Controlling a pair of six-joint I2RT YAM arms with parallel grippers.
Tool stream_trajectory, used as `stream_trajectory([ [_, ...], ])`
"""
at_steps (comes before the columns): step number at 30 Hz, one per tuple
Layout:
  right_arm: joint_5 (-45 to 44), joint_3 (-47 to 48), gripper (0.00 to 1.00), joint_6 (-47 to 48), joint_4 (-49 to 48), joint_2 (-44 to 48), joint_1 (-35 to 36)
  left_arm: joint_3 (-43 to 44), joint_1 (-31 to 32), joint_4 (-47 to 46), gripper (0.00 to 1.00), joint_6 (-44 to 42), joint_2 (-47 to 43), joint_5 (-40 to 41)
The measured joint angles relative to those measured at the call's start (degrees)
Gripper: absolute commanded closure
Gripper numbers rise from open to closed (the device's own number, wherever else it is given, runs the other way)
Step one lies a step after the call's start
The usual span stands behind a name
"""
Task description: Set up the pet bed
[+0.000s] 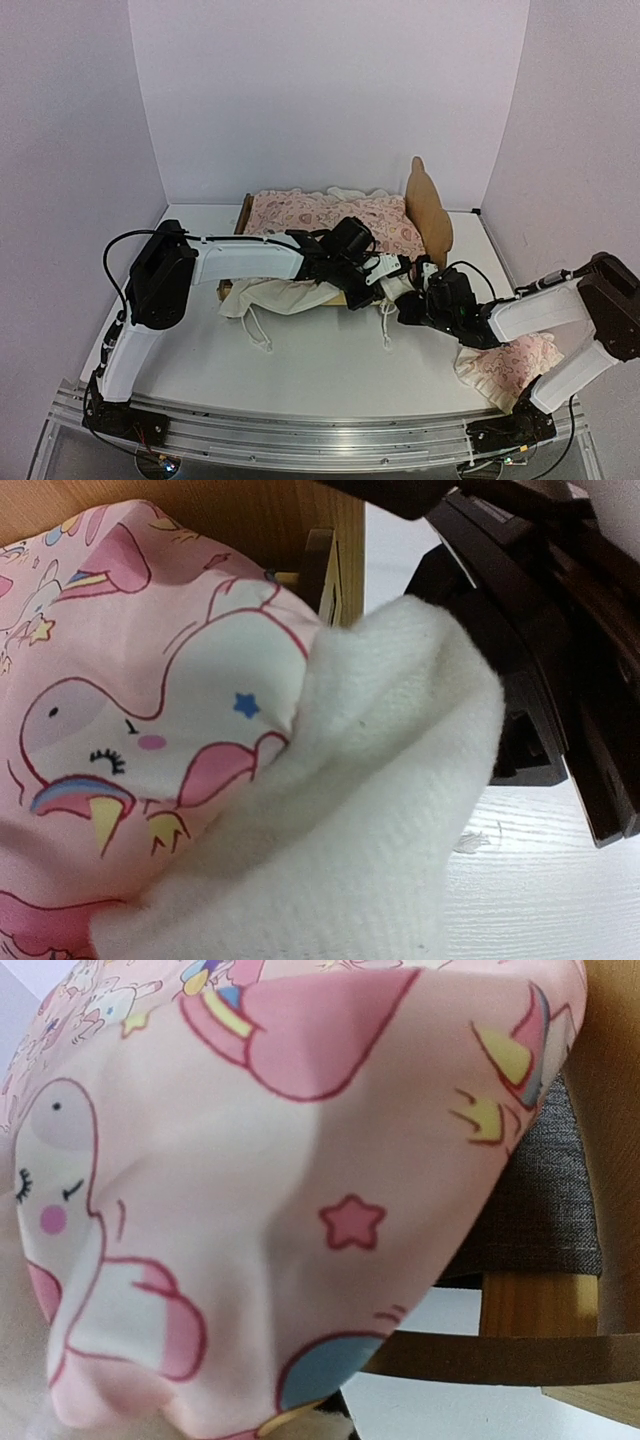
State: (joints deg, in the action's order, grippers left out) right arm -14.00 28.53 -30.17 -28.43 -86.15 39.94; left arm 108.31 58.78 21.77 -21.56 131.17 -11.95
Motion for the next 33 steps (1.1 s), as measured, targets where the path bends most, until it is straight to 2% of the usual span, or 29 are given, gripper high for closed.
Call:
stream_trajectory([
  [6,3.5,0.0,1.0,0.1,1.4,3.5,-0.2,0.0,-0.2,-2.9,1.0,0.7,0.1,-1.5],
  [16,14.9,2.2,1.0,1.4,16.1,12.1,-0.2,0.0,-0.8,-8.8,1.0,3.5,1.4,-6.1],
  [22,16.2,3.1,1.0,1.9,20.6,13.0,-0.4,-1.6,-2.1,-11.0,1.0,6.8,2.6,-13.7],
  [33,18.4,5.8,1.0,2.3,21.3,10.8,-0.5,-5.3,-3.4,-20.3,1.0,12.3,2.7,-23.9],
])
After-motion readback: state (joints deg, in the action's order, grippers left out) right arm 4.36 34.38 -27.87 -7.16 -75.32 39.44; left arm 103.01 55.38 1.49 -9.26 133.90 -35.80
